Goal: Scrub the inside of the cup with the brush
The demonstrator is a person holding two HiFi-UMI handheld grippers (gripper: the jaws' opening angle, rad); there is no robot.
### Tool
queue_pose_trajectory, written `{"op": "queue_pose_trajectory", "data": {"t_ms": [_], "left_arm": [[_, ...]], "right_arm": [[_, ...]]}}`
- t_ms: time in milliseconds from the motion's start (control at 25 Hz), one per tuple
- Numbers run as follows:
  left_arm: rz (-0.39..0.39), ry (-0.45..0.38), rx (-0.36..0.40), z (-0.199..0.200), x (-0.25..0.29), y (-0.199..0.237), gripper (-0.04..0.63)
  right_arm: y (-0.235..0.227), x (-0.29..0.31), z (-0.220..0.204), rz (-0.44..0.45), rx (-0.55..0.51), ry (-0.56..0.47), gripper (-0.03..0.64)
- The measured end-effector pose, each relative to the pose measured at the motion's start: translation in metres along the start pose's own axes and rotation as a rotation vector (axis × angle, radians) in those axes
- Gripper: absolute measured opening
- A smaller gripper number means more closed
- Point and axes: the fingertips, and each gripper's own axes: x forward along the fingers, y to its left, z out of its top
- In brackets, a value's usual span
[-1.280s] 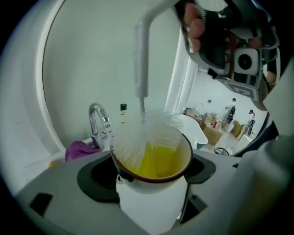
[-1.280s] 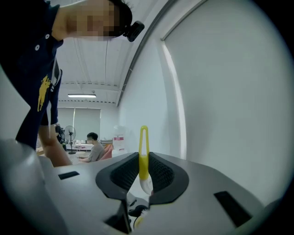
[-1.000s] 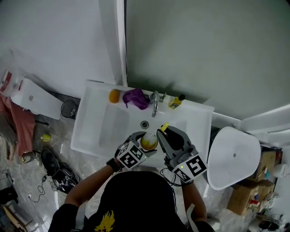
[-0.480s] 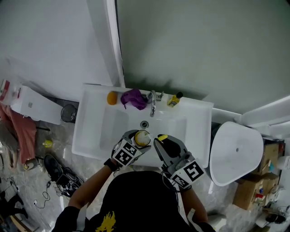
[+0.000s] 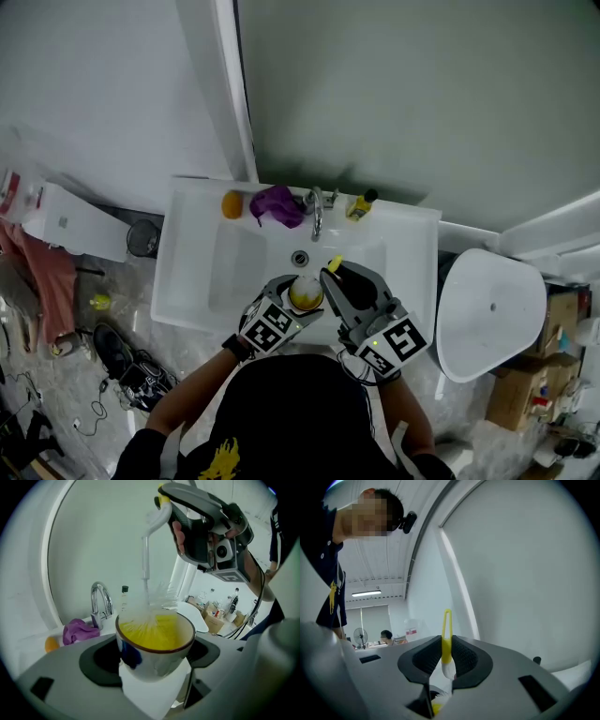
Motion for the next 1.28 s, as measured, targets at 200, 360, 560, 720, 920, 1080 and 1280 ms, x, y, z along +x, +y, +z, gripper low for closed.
{"op": "queue_pose_trajectory", "data": {"t_ms": [200,360,560,720,920,1080,1280], "left_arm": [[0.020,-0.012,0.000,0.006,-0.012,0.014,0.413],[0.039,-0.005,-0.006,-0.006,-0.013,0.017,0.413],[0.054,-0.008,-0.018,-0.006,-0.017,0.020,0.413],[0.079,-0.001,-0.047,-0.013,-0.021,0.024,0.413],[0.139,-0.015,-0.074,-0.022,-0.023,0.036,0.413],[0.201,-0.020,-0.108,-0.031,-0.023,0.055,0.413],[0.269,-0.048,-0.140,-0.039,-0.030,0.069,0.413]], "right_arm": [[-0.012,-0.015,0.004,-0.025,0.108,-0.040,0.087],[-0.005,-0.018,0.009,-0.003,0.164,-0.071,0.087],[0.004,-0.017,0.022,0.018,0.145,-0.092,0.087],[-0.003,-0.029,0.035,0.017,0.208,-0.148,0.087],[-0.030,-0.046,0.050,-0.021,0.301,-0.215,0.087],[-0.058,-0.060,0.052,-0.083,0.307,-0.236,0.087],[-0.087,-0.065,0.008,-0.199,0.240,-0.112,0.087]]}}
